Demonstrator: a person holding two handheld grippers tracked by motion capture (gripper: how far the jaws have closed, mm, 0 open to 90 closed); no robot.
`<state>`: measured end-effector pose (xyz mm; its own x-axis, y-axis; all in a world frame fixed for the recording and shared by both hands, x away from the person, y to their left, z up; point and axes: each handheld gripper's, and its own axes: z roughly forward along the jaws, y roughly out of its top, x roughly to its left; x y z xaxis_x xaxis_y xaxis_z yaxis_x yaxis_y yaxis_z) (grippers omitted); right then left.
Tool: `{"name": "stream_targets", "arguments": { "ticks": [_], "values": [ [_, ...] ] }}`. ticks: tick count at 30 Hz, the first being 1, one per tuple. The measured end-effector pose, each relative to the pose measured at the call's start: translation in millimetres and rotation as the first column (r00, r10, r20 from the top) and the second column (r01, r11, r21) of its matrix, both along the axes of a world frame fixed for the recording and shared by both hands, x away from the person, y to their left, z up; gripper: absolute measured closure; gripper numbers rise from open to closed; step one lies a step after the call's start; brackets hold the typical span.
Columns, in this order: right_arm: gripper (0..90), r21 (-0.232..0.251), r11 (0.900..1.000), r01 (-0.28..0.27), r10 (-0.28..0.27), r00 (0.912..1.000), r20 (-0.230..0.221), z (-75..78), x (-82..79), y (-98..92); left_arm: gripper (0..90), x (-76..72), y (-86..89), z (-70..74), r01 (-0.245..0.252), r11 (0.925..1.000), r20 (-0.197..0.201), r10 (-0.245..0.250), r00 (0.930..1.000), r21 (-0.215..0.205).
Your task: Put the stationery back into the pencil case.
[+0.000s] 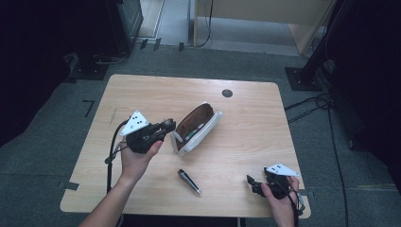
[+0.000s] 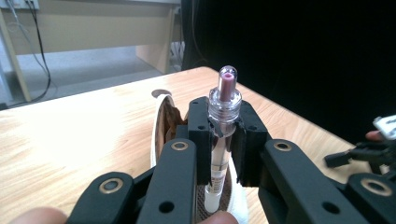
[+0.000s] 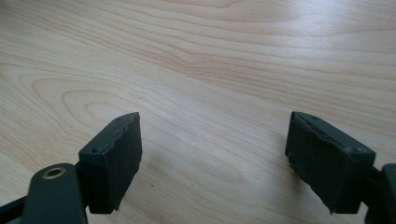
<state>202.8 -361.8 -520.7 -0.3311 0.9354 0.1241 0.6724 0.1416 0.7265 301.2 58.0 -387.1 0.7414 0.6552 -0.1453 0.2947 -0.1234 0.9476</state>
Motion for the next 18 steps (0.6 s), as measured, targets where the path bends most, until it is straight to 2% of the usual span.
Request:
{"name": "stream_targets", "arguments": {
  "ticks": [3,9,12,18],
  "values": [
    [18.3,-0.001,1.000,0.010,-0.010,0.9998,0.014,-1.2,-1.1,-2.0,80.9,0.9,-6.7,-4.1,-0.001,0.9996,0.011,0.001,0.9999,0.027],
    [15.7,-0.070,0.997,0.022,-0.019,0.9989,0.043,-4.2,-3.3,1.1,80.8,3.9,-11.9,-9.0,-0.010,0.9988,0.009,0.009,0.9999,0.048],
    [13.7,-0.093,0.995,0.022,-0.018,0.9990,0.041,-4.6,-3.1,3.6,80.8,6.4,-15.2,-11.7,-0.010,0.9982,0.003,0.010,0.9999,0.059],
    [12.9,-0.091,0.996,0.026,-0.023,0.9991,0.036,-4.7,-3.0,3.8,80.8,12.4,-22.8,-19.5,-0.025,0.9944,-0.007,0.026,0.9996,0.102]
  ]
}}
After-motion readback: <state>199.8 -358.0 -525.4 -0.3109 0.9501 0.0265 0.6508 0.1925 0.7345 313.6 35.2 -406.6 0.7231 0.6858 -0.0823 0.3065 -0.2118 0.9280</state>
